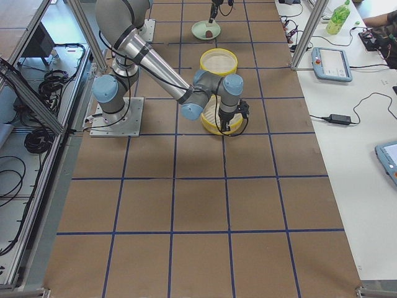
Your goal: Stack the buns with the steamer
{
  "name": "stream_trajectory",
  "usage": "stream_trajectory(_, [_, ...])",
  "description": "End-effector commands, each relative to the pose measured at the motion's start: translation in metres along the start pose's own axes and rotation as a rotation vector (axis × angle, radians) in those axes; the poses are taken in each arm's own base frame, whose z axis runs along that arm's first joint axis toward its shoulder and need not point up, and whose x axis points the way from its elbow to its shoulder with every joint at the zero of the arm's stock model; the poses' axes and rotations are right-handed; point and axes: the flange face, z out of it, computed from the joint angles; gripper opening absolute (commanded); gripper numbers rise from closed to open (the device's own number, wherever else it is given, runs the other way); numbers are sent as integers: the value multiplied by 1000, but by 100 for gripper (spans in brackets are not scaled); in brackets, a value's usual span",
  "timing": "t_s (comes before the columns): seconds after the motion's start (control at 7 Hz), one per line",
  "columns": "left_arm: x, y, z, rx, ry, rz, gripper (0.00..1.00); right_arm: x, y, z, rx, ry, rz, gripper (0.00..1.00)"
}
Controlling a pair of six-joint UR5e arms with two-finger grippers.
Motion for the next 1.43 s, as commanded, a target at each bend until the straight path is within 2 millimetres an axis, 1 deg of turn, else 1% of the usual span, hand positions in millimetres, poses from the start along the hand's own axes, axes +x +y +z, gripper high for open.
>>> stream_trajectory(0.0, [113,16,10,-33,276,-228,7,1,-1,-8,11,9,1,6])
stream_trajectory(0.14, [163,12,42,-32,326,-266,15,3,-5,-17,22,14,3,6])
stream_trajectory(0.29, [188,15,52,63,264,-283,88,0,-7,-30,2,7,4,5])
stream_trajectory(0.43, [187,15,44,99,244,-296,100,-5,-5,-51,-4,-10,56,5])
stream_trajectory(0.57, [184,19,44,101,235,-289,100,-10,-3,-64,-15,-19,99,5])
stream_trajectory(0.71, [182,19,43,109,219,-231,100,-30,-6,-75,-3,-10,67,5])
stream_trajectory(0.86, [180,18,42,115,212,-223,100,-50,-8,-87,-18,-17,117,5])
stream_trajectory(1.0, [177,15,37,132,201,-219,100,-82,-13,-103,-20,-20,149,5])
stream_trajectory(1.14, [136,4,29,187,63,-122,100,-125,-21,-118,-11,-12,183,5])
stream_trajectory(1.29, [94,4,27,133,-78,52,100,-179,-30,-133,4,-7,241,5])
